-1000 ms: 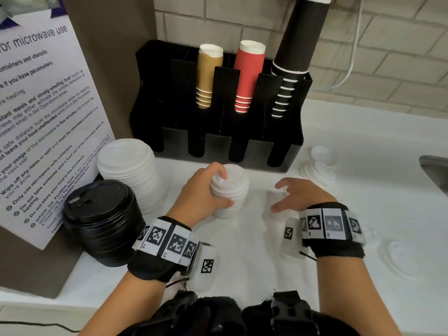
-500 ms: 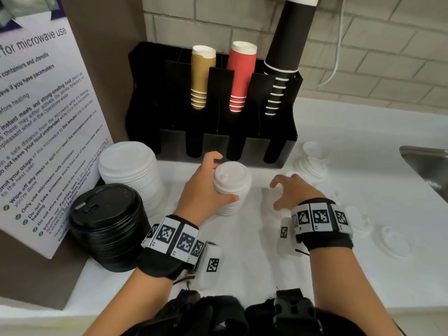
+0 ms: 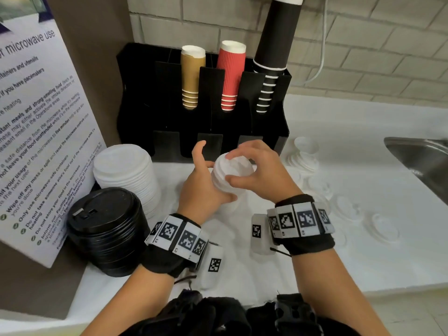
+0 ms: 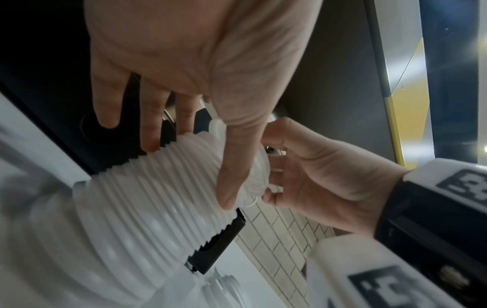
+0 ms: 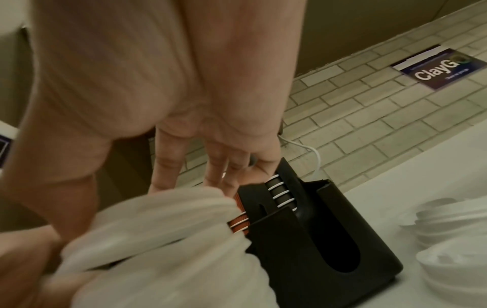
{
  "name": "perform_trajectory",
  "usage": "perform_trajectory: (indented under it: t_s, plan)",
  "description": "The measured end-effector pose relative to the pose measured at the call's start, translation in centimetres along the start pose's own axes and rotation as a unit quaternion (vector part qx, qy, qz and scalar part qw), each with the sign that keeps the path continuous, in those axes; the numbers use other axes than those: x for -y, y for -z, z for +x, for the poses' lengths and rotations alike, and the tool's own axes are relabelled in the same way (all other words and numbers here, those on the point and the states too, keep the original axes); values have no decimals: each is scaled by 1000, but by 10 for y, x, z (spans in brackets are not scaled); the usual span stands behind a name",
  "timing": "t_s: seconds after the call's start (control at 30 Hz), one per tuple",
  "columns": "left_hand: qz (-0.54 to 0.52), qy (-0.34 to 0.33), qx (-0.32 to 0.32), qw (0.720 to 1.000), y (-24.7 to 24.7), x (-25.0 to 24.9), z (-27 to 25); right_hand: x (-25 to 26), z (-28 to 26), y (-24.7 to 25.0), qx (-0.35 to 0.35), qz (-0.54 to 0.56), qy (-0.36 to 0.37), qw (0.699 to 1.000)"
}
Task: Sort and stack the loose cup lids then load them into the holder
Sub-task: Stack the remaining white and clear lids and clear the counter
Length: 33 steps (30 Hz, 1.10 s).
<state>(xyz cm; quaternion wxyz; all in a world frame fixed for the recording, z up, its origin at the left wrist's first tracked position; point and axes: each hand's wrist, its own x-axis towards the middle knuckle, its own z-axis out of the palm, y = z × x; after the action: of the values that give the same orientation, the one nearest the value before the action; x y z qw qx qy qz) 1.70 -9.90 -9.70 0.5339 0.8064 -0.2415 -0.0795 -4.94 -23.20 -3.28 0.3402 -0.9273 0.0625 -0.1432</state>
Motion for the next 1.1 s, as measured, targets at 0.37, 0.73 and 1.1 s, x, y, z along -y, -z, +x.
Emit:
perform_trajectory:
  t_s: [0.37,0.73,1.1]
  plan:
    - [-1,6,-7,1000,0,4,3,-3,5,-13,40,-51,-15,998]
    - [-64,61,126,988,17,1,9,-19,2,-12,67,15,-44,997]
    - [-122,50,179,975,-14,-17,9,-43,-11,21,66,63,-80,993]
